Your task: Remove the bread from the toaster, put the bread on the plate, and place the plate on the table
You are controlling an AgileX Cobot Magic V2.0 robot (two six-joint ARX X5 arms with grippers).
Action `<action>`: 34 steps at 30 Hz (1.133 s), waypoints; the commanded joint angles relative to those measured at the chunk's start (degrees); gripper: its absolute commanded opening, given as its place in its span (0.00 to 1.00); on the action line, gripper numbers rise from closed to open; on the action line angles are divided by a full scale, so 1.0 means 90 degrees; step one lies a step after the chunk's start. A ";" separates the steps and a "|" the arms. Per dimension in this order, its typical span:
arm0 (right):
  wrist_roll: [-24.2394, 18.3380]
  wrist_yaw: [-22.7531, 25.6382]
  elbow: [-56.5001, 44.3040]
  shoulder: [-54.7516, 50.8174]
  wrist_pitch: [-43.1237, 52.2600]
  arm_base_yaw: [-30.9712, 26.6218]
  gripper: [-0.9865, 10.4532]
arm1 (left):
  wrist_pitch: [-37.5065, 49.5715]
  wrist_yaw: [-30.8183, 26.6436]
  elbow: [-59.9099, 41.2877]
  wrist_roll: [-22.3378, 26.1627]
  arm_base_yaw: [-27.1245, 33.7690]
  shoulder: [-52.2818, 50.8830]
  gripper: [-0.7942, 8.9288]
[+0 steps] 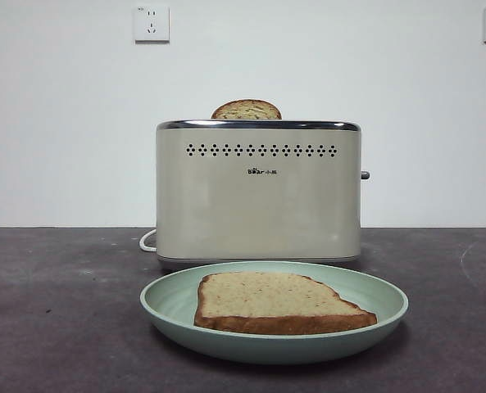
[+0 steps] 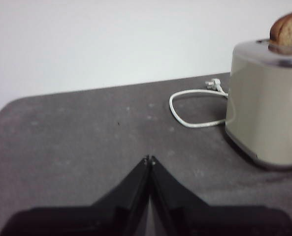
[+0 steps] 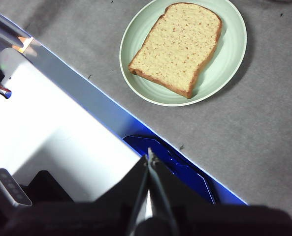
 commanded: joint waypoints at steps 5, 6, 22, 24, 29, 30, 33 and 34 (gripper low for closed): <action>0.0044 0.0015 -0.0007 -0.0005 0.0053 0.0017 0.09 | 0.0061 0.0007 -0.0641 -0.0415 0.0015 -0.0622 0.08; 0.0044 0.0015 -0.0007 -0.0005 0.0053 0.0017 0.09 | -0.0019 -0.0002 -0.0719 -0.0471 0.0015 -0.0731 0.08; 0.0044 0.0015 -0.0007 -0.0005 0.0053 0.0017 0.09 | -0.0583 -0.0104 -0.0738 -0.0602 0.0015 -0.0799 0.08; 0.0044 0.0015 -0.0007 -0.0005 0.0053 0.0017 0.09 | -0.0585 -0.0102 -0.0738 -0.0602 0.0015 -0.0799 0.08; 0.0044 0.0015 -0.0007 -0.0005 0.0053 0.0017 0.09 | -0.0585 -0.0102 -0.0738 -0.0602 0.0015 -0.0799 0.08; 0.0044 0.0015 -0.0007 -0.0005 0.0053 0.0017 0.09 | -0.0583 -0.0104 -0.0738 -0.0602 0.0015 -0.0799 0.08; 0.0041 0.0015 -0.0007 -0.0005 0.0053 0.0017 0.09 | -0.0585 -0.0104 -0.0738 -0.0602 0.0015 -0.0799 0.08; 0.0044 0.0015 -0.0007 -0.0005 0.0053 0.0017 0.09 | -0.0583 -0.0104 -0.0738 -0.0602 0.0015 -0.0799 0.08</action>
